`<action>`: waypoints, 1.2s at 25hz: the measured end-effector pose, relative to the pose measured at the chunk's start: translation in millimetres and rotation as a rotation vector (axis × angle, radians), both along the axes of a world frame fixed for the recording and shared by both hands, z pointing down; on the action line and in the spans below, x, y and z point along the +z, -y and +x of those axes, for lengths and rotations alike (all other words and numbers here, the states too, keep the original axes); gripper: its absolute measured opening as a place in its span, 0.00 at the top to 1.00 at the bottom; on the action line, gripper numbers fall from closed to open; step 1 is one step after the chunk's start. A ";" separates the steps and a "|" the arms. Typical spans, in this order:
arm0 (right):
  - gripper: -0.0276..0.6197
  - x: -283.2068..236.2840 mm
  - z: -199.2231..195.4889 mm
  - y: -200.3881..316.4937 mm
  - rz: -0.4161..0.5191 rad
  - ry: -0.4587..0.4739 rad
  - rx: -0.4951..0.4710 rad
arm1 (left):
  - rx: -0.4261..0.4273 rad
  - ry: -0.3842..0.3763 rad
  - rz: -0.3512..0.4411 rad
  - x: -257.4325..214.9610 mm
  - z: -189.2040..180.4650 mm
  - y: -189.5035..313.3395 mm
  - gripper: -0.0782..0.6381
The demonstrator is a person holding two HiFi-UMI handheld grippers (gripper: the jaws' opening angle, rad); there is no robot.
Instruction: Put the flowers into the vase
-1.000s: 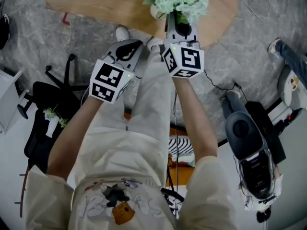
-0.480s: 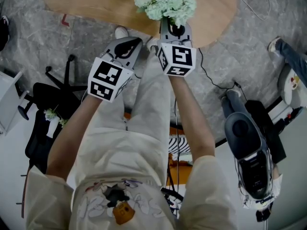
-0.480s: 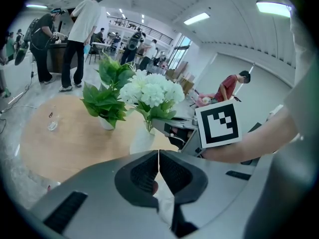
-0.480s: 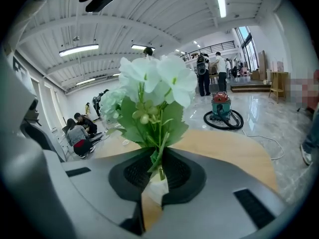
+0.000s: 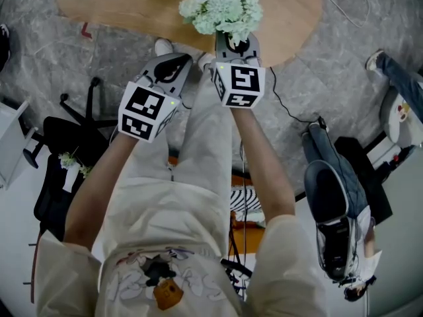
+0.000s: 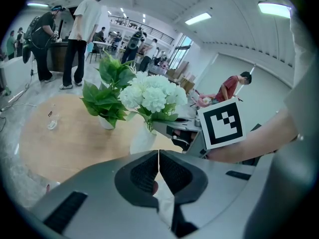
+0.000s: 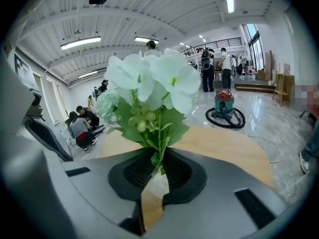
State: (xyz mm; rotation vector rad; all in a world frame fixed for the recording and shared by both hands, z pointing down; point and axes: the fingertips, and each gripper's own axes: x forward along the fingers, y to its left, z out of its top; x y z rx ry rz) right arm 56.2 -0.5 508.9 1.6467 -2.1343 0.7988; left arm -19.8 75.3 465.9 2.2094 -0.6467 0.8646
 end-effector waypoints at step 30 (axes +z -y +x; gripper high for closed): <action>0.77 -5.6 -10.5 -23.7 -0.062 -0.027 -0.104 | 0.015 0.001 -0.022 11.2 6.3 7.0 0.88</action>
